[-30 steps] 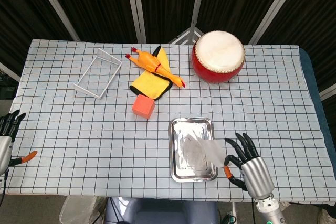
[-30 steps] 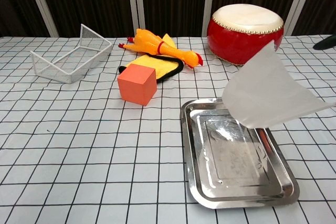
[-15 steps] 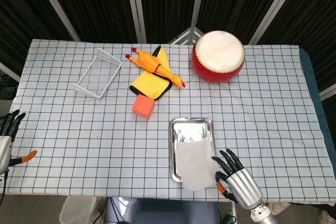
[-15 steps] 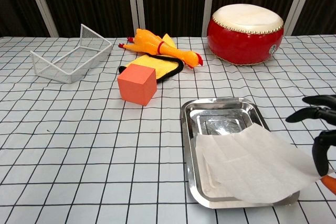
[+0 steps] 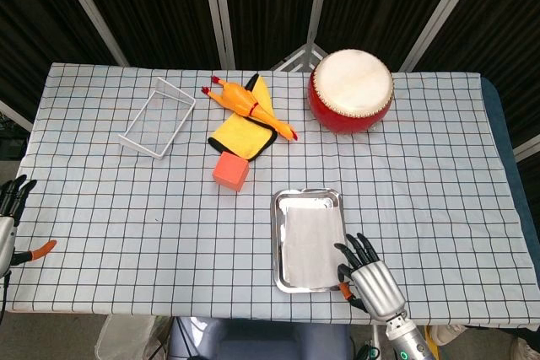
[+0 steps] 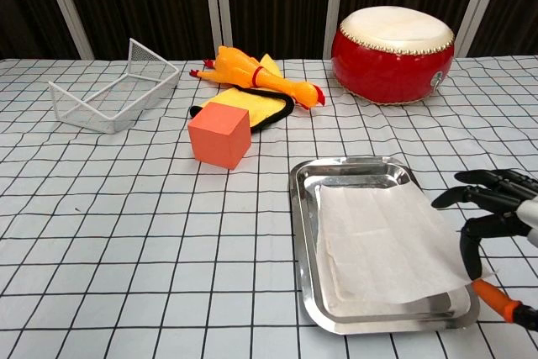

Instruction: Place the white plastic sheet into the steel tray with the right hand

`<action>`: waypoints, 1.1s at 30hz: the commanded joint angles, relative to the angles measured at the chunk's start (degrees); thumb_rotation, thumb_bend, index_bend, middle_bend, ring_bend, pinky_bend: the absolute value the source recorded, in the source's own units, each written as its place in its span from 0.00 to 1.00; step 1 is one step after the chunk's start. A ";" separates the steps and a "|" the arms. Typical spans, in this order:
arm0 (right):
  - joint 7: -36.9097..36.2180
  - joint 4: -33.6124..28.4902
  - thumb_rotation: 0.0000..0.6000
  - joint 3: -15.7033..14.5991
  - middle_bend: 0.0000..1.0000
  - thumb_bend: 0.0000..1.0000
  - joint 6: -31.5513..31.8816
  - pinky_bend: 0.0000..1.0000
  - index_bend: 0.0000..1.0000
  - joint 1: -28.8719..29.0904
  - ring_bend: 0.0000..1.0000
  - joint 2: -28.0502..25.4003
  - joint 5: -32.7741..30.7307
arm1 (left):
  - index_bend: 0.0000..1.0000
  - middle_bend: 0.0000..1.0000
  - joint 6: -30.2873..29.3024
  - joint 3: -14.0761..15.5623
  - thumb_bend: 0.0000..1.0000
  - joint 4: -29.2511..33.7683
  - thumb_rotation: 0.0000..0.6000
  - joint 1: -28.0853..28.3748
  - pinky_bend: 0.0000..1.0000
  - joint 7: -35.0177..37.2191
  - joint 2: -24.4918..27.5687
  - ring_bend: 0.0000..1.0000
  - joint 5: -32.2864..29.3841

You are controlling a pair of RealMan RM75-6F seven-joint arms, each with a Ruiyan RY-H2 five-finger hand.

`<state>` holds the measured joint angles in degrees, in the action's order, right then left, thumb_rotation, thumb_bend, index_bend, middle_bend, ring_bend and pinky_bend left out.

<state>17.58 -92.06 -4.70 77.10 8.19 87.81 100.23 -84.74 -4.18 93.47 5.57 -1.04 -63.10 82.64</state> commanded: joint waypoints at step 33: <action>12.92 -3.89 1.00 -0.37 0.05 0.41 -1.65 0.00 0.17 0.40 0.00 2.20 -2.88 | 0.00 0.00 0.05 0.06 0.00 0.15 1.00 -0.09 0.00 -0.45 -0.10 0.00 -0.15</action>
<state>29.75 -95.34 -4.58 75.04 8.88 90.20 96.81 -84.69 -4.12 93.62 5.48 -1.48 -63.19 82.49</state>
